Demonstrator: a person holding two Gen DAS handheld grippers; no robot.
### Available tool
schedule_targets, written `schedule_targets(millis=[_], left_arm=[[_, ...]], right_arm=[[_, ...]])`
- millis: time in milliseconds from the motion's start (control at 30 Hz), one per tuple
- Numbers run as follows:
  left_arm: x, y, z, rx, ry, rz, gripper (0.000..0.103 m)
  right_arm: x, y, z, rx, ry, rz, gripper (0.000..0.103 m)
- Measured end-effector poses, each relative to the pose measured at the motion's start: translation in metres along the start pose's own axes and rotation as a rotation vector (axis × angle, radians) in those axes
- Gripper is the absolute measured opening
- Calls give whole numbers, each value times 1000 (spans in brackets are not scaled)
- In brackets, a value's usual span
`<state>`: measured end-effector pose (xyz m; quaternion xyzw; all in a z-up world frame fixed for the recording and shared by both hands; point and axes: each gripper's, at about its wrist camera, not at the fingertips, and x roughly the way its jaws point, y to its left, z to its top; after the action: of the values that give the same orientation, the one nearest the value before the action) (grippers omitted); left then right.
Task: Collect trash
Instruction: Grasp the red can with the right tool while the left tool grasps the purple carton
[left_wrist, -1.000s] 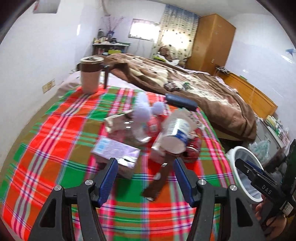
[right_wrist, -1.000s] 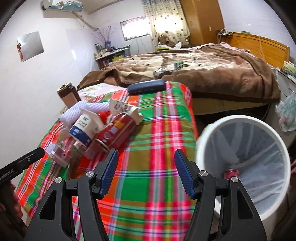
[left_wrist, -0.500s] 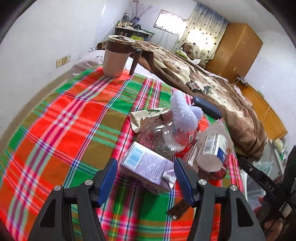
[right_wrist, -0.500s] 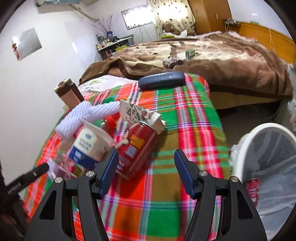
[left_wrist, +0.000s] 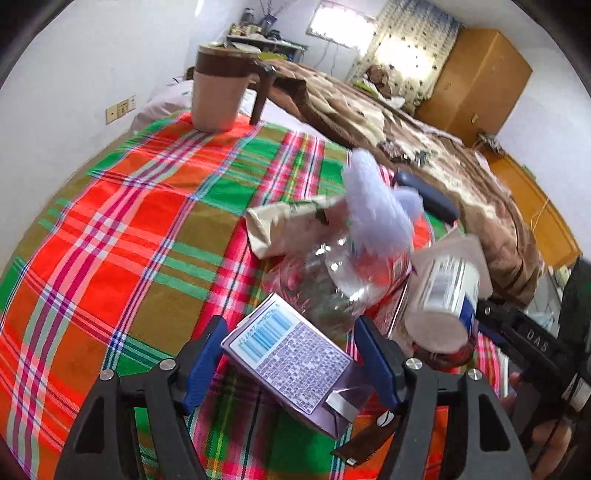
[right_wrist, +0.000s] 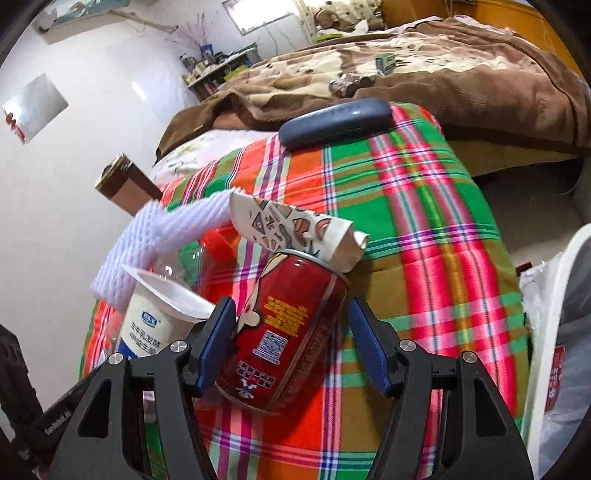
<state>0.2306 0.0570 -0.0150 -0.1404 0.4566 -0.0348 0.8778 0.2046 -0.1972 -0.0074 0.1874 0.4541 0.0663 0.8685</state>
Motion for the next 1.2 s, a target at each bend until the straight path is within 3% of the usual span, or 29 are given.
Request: schedule_targets(millis=[333,767,900,1000,1200], left_arm=[[-13,1,-8,84,20,-21,71],[-10,-8,-15,90,5,-27,70],[-13,-15,-20,128,33,-54,63],[-13,-25,-24,205,35,3,63],[-20,-29,-32,215,17,59,66]], right_arm=[[-5,2,-17,-121,54,-135,65],[-17,-9,-30,-106,6,-131,59],[-19,-9,-33,-111,13,-107,59],[-21,-10,-36,-111,16,-109,59],[-24,-10,-40,-113,12,-105,59]])
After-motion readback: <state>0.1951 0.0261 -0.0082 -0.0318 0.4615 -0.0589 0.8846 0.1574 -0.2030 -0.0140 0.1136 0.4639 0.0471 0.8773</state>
